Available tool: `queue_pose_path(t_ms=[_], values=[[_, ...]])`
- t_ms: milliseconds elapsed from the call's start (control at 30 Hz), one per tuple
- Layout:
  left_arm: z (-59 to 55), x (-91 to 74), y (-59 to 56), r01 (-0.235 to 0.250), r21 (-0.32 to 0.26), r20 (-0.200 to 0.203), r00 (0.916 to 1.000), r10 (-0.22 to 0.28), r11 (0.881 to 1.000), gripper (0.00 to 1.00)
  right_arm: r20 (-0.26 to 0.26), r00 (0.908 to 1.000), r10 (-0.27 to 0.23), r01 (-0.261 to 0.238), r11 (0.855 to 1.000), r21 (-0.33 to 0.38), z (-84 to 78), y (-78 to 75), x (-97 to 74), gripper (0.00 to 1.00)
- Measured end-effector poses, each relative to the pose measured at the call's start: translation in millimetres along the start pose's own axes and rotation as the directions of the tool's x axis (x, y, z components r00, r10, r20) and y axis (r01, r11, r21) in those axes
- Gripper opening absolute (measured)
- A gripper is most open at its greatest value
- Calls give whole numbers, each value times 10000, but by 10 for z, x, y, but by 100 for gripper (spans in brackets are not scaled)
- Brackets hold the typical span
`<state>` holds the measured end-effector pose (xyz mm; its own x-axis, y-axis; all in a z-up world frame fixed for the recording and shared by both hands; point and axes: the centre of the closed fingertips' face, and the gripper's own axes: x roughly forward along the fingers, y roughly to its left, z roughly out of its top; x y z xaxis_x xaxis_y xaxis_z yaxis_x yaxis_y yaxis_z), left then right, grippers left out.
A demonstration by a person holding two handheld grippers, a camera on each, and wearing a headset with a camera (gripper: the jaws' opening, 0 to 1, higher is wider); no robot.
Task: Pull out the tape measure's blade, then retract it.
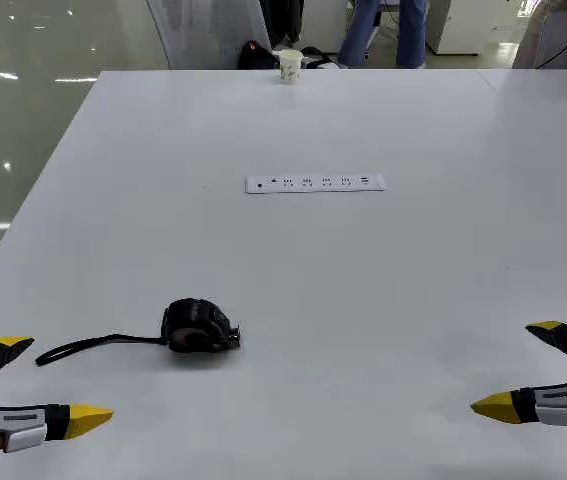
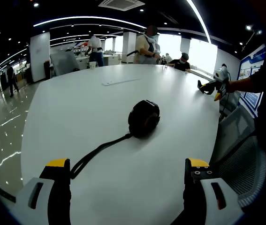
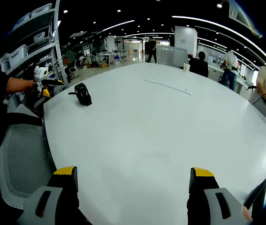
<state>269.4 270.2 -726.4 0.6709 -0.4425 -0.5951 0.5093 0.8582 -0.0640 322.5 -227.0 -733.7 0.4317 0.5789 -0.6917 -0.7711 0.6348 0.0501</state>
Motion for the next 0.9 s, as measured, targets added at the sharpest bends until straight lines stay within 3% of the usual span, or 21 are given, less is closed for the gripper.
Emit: queue_pose_path(t_ms=[433, 533, 633, 700, 800, 900], values=[[3, -7, -9, 91, -43, -44, 9999, -92, 9999, 99, -53, 10000, 20, -19, 10000, 85, -38, 19, -2, 99], [-4, -12, -13, 121, -22, -87, 9999, -121, 9999, 99, 109, 9999, -90, 90, 10000, 36, -14, -3, -7, 99], [-27, -11, -2, 103, -5, -183, 9998, -103, 9999, 99, 374, 9989, -272, 290, 9985, -466, 22, -43, -8, 99], [-114, 0, 44, -88, 399, -651, 9978, 114, 9992, 99, 196, 9995, -238, 248, 9984, -507, -15, -46, 15, 99], [-127, 12, 12, 82, 445, -772, 9970, -48, 9990, 99, 204, 9997, -129, 142, 9978, -641, -29, -40, 44, 99], [-212, 33, -34, 491, 1062, -1358, 9901, -344, 9931, 99, 130, 9999, 52, -45, 9986, -531, -39, -12, 90, 99]])
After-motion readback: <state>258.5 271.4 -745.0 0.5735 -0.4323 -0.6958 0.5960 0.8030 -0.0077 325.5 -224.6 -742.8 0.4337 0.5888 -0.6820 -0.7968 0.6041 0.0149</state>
